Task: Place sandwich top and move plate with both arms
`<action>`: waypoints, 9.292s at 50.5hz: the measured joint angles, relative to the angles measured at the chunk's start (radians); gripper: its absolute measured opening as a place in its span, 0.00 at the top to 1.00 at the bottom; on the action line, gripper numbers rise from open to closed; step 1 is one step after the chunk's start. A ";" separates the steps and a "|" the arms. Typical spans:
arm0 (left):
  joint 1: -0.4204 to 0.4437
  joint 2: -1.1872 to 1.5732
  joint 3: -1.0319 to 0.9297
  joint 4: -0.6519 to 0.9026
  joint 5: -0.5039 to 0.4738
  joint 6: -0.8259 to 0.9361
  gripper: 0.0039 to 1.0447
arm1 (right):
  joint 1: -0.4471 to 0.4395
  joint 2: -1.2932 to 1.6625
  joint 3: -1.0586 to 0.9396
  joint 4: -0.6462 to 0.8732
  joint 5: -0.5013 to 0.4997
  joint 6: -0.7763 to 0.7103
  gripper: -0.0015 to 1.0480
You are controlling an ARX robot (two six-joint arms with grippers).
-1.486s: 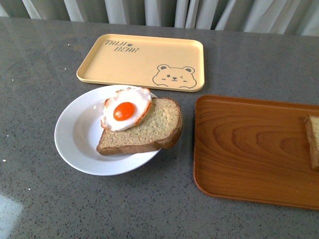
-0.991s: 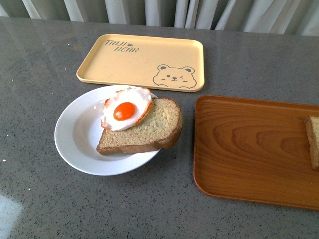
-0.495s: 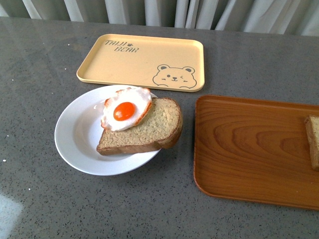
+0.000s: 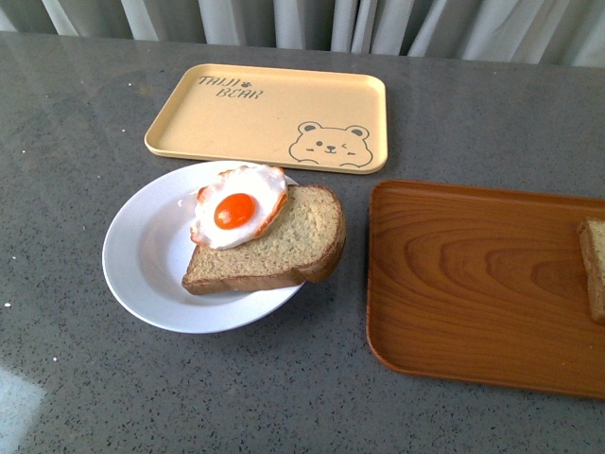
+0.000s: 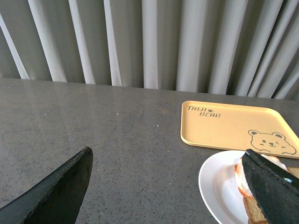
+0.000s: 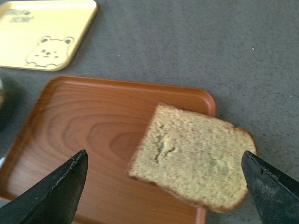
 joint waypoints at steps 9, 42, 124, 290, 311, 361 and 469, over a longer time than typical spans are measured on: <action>0.000 0.000 0.000 0.000 0.000 0.000 0.08 | -0.113 0.329 0.130 0.037 -0.013 -0.018 0.09; 0.000 0.000 0.000 0.000 0.000 0.000 0.08 | -0.173 0.687 0.223 0.088 -0.047 0.061 0.09; 0.000 0.000 0.000 0.000 0.000 0.000 0.08 | 0.695 0.288 0.206 0.380 0.183 0.860 0.98; 0.000 0.000 0.000 0.000 0.000 0.000 0.08 | 0.502 -0.620 -0.384 0.370 0.563 0.255 0.98; 0.000 0.000 0.000 0.000 0.000 0.000 0.08 | 0.501 -0.849 -0.385 0.151 0.563 0.255 0.98; 0.000 0.000 0.000 0.000 0.000 0.000 0.08 | 0.501 -1.172 -0.384 -0.177 0.562 0.252 0.97; 0.213 2.029 0.419 1.037 0.766 -0.618 0.08 | 0.501 -1.173 -0.384 -0.178 0.561 0.253 0.09</action>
